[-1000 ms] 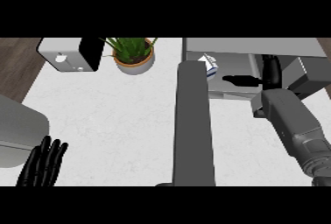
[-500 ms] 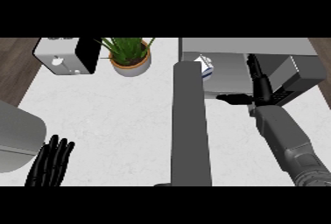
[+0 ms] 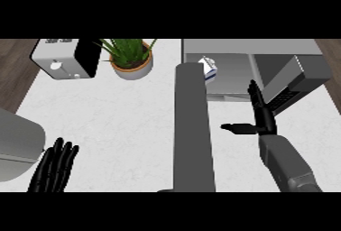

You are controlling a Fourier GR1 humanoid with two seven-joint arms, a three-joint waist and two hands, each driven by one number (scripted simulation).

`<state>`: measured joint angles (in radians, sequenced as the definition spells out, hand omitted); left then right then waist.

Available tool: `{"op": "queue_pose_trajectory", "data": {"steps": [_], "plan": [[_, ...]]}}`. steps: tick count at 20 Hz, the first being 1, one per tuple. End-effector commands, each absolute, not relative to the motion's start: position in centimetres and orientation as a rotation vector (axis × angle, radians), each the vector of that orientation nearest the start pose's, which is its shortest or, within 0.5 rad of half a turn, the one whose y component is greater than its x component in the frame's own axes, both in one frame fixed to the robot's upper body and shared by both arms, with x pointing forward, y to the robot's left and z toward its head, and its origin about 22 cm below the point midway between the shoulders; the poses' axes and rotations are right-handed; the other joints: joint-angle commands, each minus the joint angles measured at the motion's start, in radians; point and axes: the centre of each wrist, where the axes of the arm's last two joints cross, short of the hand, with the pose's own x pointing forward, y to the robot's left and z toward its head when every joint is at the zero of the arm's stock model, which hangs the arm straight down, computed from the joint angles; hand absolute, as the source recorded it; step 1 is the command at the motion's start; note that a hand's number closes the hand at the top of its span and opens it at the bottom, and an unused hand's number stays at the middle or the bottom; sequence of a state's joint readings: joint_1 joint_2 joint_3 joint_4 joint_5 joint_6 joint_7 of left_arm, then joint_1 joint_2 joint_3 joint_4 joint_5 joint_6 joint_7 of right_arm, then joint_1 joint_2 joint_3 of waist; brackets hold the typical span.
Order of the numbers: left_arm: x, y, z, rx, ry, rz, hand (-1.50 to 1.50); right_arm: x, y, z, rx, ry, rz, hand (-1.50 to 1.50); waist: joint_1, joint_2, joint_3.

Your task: Pick up the milk, place it into the microwave and close the microwave

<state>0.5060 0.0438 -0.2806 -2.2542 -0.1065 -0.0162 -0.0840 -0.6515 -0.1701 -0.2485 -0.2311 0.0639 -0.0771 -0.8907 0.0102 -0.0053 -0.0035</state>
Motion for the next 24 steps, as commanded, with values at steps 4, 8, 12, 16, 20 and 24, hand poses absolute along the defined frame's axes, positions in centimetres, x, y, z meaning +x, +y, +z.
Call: {"op": "queue_pose_trajectory", "data": {"steps": [4, 8, 12, 16, 20, 24], "plan": [[12.8, 22.8, 9.3, -0.119, -1.853, -0.188, -1.50, 27.8, -29.1, -14.0, -0.123, -1.727, 0.003, -1.50, -0.009, 0.006, 0.004], [11.9, 20.2, 8.4, -0.274, -1.802, -0.278, -1.50, 25.7, -28.5, -15.4, 0.029, -1.702, -0.023, -1.50, -0.018, 0.000, 0.003], [13.6, 19.2, 6.6, -0.210, -1.784, -0.375, 1.50, 23.6, -28.5, -16.1, 0.075, -1.721, -0.044, -1.50, -0.024, 0.000, 0.002], [16.7, 18.9, 7.2, -0.245, -1.826, -0.378, 1.50, 19.8, -31.2, -16.9, 0.074, -1.760, -0.054, -1.50, -0.025, 0.003, 0.003], [16.5, 18.2, 7.2, -0.286, -1.767, -0.425, 1.50, 16.2, -32.0, -17.4, 0.084, -1.780, -0.081, -1.50, -0.023, 0.003, 0.003], [18.8, 16.2, 5.8, -0.299, -1.751, -0.513, 1.50, 15.2, -32.5, -16.0, 0.081, -1.789, -0.073, -1.50, -0.028, 0.004, 0.003]]}}
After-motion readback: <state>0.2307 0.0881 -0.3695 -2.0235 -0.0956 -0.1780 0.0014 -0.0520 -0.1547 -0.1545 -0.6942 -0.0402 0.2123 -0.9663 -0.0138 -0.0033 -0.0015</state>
